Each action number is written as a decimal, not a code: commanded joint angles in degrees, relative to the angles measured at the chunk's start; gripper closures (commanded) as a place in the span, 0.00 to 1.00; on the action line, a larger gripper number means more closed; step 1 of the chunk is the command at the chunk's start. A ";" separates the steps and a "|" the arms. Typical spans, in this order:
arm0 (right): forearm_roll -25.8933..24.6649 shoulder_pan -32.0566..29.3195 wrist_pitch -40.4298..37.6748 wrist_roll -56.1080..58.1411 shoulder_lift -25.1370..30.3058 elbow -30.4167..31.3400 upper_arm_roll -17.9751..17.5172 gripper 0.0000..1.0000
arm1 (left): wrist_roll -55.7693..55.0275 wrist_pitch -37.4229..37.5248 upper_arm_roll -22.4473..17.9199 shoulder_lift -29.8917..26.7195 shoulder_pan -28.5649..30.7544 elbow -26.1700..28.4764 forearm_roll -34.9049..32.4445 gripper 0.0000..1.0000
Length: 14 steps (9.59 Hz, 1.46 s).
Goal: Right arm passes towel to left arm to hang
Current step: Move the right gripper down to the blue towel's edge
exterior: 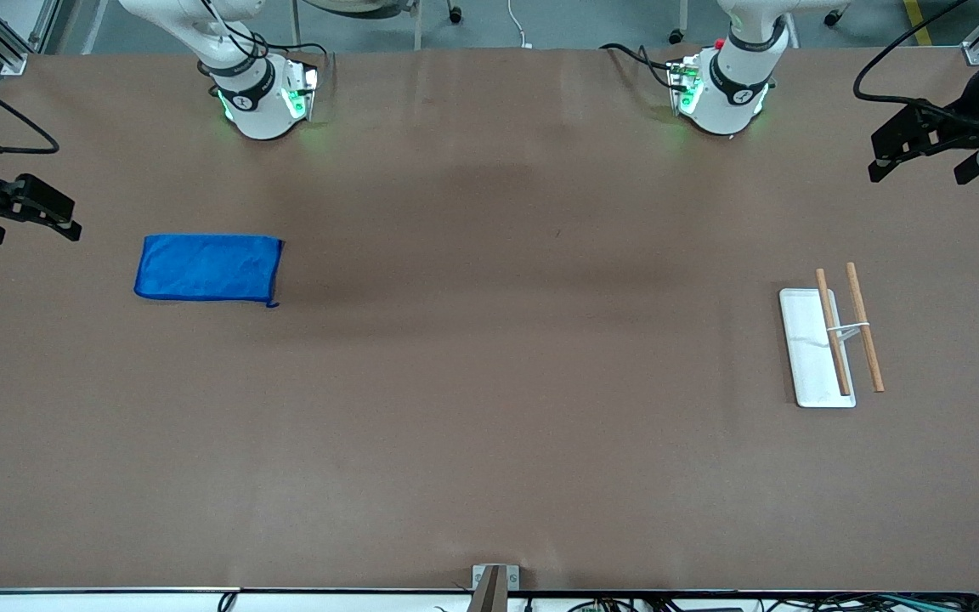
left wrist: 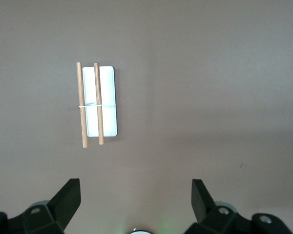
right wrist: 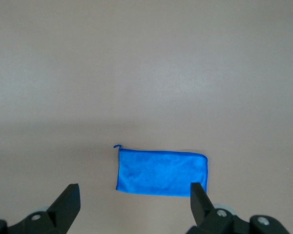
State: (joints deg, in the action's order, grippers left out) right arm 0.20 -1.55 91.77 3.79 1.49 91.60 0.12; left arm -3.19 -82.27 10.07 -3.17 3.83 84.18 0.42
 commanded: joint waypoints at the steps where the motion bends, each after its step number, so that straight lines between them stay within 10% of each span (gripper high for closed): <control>1: 1.03 -0.47 0.08 0.70 -0.52 -0.81 0.06 0.01 | 0.99 0.89 0.21 0.71 0.12 1.07 -0.60 0.00; 8: 1.03 -3.53 1.48 1.48 -0.52 2.25 0.15 0.02 | 0.73 0.27 0.83 1.77 0.03 1.95 -3.33 0.00; 14: 0.86 -8.99 26.82 4.30 -0.52 30.51 0.24 0.02 | 0.37 -1.75 0.92 1.86 -0.23 3.27 -3.15 0.00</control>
State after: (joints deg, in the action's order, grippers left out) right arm 0.24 -9.48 112.60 7.18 -0.88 114.38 0.80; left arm -3.03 -83.24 10.66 -1.56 3.64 85.61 -2.40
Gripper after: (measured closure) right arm 0.018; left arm 0.000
